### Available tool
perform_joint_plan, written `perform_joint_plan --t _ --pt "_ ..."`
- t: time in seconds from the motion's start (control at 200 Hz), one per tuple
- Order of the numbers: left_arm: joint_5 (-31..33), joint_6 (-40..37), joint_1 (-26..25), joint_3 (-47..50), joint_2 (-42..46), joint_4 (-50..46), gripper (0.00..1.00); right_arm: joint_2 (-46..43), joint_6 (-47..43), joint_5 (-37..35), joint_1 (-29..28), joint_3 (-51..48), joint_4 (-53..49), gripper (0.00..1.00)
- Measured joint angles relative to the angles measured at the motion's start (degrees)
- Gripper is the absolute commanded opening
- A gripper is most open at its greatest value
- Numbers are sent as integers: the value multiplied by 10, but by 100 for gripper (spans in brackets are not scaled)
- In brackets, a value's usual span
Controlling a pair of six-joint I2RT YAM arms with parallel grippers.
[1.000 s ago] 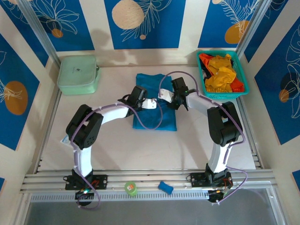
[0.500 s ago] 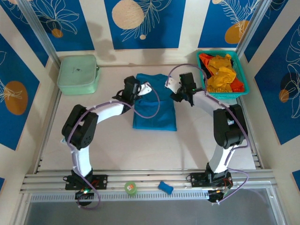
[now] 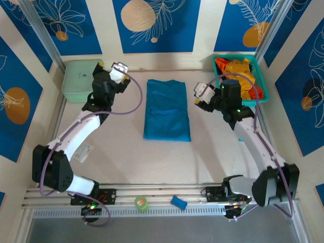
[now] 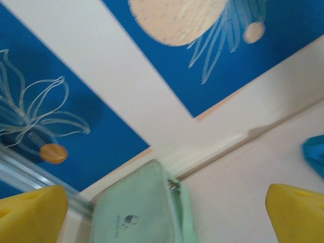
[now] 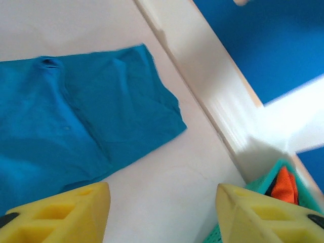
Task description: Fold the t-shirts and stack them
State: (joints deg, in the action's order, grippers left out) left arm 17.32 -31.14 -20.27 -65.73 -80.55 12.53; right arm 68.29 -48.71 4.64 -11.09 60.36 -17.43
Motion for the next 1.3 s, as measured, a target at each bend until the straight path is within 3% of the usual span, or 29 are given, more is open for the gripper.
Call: perform_joint_plan --t 0.1,0.205,0.33,0.49,0.62,0.916,1.301 --pt "-129 -40 -2 47 61 -17 97 -41 -63 45 -8 -4 -59 63" --pt "-279 -155 -5 123 143 -50 93 -51 -131 68 -29 -4 -133 64" --pt "-359 -294 -32 114 157 -180 90 -23 -218 52 -71 -6 -225 63" --pt "-341 -437 -94 76 92 -334 90 61 -287 3 -123 -40 -260 62" --pt "-311 -497 -128 95 31 -383 92 136 -304 -33 -141 -55 -254 62" --pt "-291 -534 -147 113 -54 -385 94 203 -304 -71 -148 -56 -206 62" --pt "-266 -548 -175 67 -161 -385 94 294 -306 -90 -148 -35 -194 55"
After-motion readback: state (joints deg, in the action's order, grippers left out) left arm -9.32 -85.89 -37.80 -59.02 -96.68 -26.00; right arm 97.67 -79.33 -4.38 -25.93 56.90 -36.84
